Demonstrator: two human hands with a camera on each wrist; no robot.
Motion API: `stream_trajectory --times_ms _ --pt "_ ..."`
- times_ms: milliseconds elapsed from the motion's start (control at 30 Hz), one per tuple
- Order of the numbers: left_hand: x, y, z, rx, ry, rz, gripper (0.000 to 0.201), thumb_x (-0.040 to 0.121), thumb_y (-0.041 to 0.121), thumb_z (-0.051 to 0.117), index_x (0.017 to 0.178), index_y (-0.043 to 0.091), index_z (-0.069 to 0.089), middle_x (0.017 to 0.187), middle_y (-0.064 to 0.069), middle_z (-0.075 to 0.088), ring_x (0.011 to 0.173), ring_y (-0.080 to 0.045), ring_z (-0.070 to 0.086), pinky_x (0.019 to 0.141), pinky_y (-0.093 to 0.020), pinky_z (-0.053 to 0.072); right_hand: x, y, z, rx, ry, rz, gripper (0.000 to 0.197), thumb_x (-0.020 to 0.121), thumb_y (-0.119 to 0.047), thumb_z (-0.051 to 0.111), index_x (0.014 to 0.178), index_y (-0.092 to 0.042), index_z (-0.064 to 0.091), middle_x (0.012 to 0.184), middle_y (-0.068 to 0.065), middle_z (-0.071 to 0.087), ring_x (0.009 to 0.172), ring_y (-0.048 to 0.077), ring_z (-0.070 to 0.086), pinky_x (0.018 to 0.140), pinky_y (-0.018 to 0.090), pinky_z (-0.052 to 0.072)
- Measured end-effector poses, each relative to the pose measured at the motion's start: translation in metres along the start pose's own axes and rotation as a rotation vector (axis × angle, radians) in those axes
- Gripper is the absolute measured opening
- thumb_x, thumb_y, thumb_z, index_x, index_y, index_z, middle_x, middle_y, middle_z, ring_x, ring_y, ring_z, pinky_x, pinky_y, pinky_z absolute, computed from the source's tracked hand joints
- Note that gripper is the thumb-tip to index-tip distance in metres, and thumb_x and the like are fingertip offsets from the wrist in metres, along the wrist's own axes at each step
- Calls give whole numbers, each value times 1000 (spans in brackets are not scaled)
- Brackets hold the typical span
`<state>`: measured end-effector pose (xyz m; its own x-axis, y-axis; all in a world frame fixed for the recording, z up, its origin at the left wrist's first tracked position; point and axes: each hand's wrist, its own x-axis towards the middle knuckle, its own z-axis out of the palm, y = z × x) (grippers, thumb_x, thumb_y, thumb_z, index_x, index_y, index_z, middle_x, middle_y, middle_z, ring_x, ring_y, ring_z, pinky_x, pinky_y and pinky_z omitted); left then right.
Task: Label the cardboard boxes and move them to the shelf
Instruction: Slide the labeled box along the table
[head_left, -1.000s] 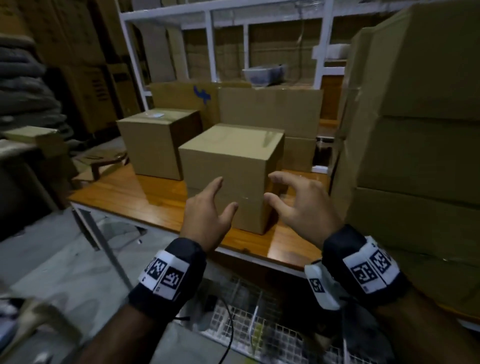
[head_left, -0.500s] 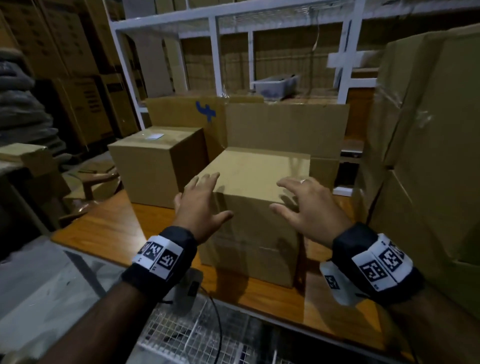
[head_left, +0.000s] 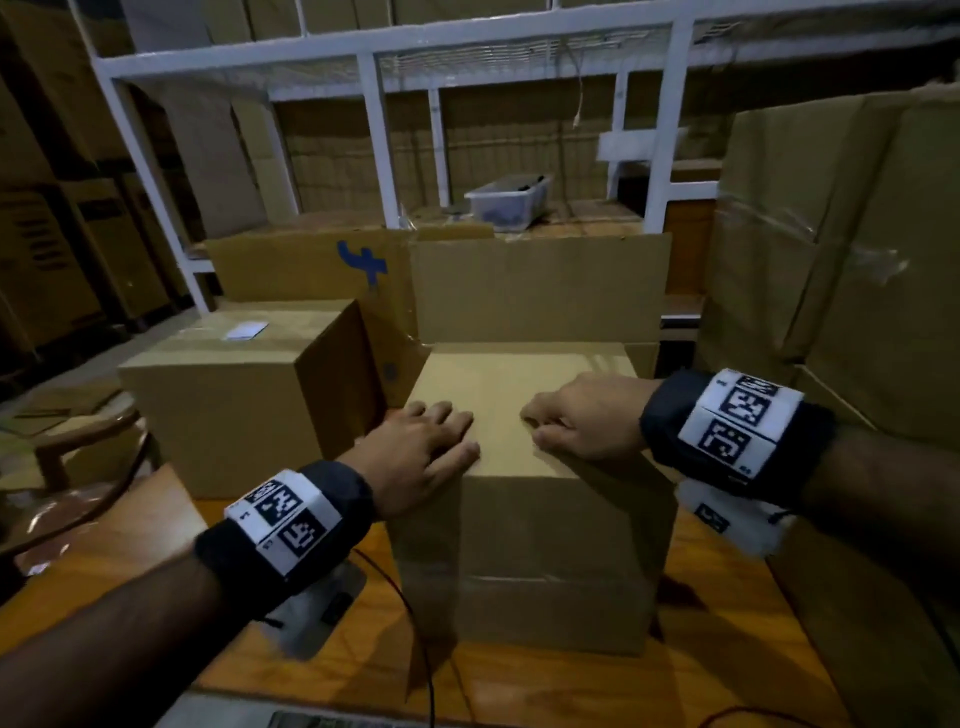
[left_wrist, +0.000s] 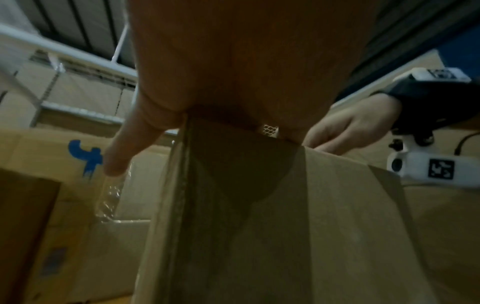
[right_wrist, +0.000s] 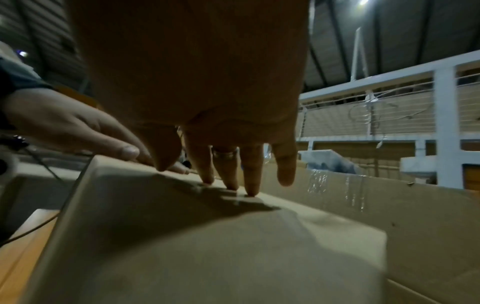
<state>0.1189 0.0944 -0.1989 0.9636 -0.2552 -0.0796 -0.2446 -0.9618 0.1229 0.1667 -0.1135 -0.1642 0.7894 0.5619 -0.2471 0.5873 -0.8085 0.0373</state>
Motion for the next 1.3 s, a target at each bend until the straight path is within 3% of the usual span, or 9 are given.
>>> stream_trajectory --times_ms 200,367,533,700,800,933,1067,1167,1300 --pt "3 -9 11 -132 80 80 62 99 51 27 153 24 14 160 4 8 146 -14 3 115 -25 3 29 8 1 -66 -178 61 68 100 -54 26 154 -21 2 162 4 1 147 24 12 119 41 15" --pt "2 -11 13 -127 111 103 66 99 51 27 153 17 10 160 3 7 146 -12 1 113 -20 0 49 2 6 -45 -184 40 68 99 -56 20 153 -26 -8 161 1 -13 148 20 -4 119 44 8" --pt "2 -12 16 -133 118 109 67 99 52 25 153 17 8 161 2 5 146 -12 -1 113 -20 -3 64 10 -3 -20 -182 125 73 95 -64 20 152 -29 -10 161 1 -14 148 20 -7 117 43 3" --pt "2 -12 16 -126 131 97 68 99 53 25 153 16 6 161 1 3 146 -11 -1 113 -20 -3 69 0 -3 -25 -194 22 72 96 -61 20 152 -27 -9 160 0 -15 147 17 -7 118 42 3" --pt "2 -12 17 -137 132 89 70 98 54 25 153 16 5 161 1 2 146 -11 -1 114 -21 -2 72 8 -5 -32 -160 140 78 94 -66 19 153 -23 -9 160 3 -14 148 21 -6 117 43 5" --pt "3 -12 18 -135 140 86 71 98 55 25 153 16 4 161 0 1 146 -10 -2 112 -19 -3 72 -2 -1 -22 -175 27 72 96 -60 20 152 -26 -9 160 0 -15 147 18 -8 119 45 4" --pt "1 -12 19 -155 145 86 71 98 54 26 153 16 5 161 0 1 146 -10 -2 111 -18 -4 73 4 -4 -23 -135 137 78 93 -66 19 153 -23 -7 161 3 -12 148 21 -5 118 44 6" --pt "2 -12 20 -147 158 93 70 98 54 26 153 16 6 161 0 2 146 -10 -1 110 -18 -4 68 0 0 -12 -167 45 76 94 -64 20 153 -24 -8 161 2 -14 148 19 -8 119 46 5" --pt "2 -12 21 -150 149 86 70 98 54 25 153 15 7 161 0 3 146 -10 0 114 -20 -1 64 3 -1 -14 -128 163 82 92 -68 21 153 -21 -5 161 5 -10 148 23 -4 119 48 8"
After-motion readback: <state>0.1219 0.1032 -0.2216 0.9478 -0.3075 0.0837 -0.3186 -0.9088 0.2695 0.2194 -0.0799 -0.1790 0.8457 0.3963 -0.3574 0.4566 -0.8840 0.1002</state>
